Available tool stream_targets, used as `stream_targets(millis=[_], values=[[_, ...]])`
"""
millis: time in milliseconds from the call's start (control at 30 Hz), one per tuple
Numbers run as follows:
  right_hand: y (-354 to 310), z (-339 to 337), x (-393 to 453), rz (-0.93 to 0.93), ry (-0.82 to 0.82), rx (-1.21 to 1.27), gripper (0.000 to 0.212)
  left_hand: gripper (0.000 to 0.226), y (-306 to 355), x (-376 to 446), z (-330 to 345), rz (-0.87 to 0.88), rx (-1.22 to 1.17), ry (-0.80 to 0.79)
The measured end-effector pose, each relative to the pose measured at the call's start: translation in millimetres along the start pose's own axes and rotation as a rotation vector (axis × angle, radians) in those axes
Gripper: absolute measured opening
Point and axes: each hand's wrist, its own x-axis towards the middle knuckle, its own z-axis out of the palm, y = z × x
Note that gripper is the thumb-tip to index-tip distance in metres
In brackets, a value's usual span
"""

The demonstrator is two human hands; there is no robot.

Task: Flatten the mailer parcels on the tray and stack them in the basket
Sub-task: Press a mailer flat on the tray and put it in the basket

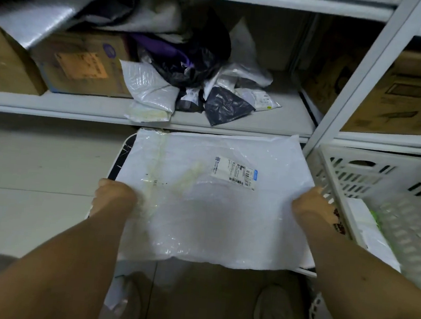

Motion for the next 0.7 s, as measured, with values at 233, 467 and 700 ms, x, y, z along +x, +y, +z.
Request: stream_targets(millis=[233, 467, 700], values=[[-23.2, -29.0, -46.4, -0.243, 0.107, -0.166, 0.052, 0.043, 13.7, -44.4, -15.5, 0.196, 0.067, 0.031], [-63.0, -46.4, -102.1, -0.49, 0.161, -0.241, 0.034, 0.033, 27.6, -93.3, -32.5, 0.5, 0.312, 0.059], [-69.1, -72.8, -132.9, -0.622, 0.35, -0.201, 0.029, 0.03, 42.2, -128.1, -61.3, 0.646, 0.291, 0.235]])
